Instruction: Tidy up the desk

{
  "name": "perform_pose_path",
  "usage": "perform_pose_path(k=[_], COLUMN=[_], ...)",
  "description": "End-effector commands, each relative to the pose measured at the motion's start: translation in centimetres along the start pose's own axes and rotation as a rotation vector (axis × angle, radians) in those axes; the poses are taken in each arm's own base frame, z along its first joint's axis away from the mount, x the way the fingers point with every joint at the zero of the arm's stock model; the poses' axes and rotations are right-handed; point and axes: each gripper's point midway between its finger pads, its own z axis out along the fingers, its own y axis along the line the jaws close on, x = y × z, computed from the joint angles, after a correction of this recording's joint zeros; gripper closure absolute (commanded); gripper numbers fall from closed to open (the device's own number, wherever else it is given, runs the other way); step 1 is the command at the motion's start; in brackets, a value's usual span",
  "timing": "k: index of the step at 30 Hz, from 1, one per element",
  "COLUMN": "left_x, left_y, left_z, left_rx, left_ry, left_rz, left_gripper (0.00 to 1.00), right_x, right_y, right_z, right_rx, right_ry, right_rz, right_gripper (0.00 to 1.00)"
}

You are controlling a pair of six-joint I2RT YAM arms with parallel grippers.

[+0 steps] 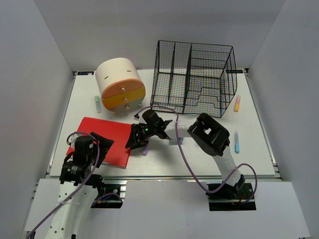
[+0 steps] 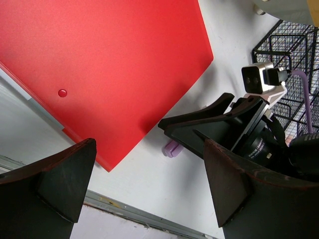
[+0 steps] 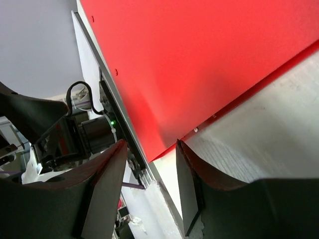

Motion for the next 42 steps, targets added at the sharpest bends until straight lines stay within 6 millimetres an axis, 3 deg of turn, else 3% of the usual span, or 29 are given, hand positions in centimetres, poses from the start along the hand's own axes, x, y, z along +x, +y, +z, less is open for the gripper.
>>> perform_pose_path(k=[1,13,27,34,42], left_x=[0.1,0.1,0.0,0.0,0.0], left_y=[-0.1,-0.2,0.0,0.0,0.0], left_z=[0.0,0.1,0.2,0.1,0.1], left_rx=[0.009,0.012,0.001,0.005,0.005], left_ry=[0.002,0.002,0.000,-0.002,0.002], left_rz=[-0.004,-0.004,-0.013,-0.012,-0.012], left_gripper=[0.02,0.02,0.02,0.02,0.02], right_x=[-0.5,-0.3,-1.0,-1.0,-1.2], right_y=[0.1,-0.1,0.3,1.4,2.0], right_z=[0.8,0.2,1.6,1.4,1.5], right_rx=[-0.009,0.025,-0.033,-0.082,-0.110], right_ry=[0.004,-0.004,0.014,0.019,0.020], right_rz=[-0.007,-0.004,0.023,0.016,0.020], right_gripper=[0.50,0.50,0.51,0.64,0.62])
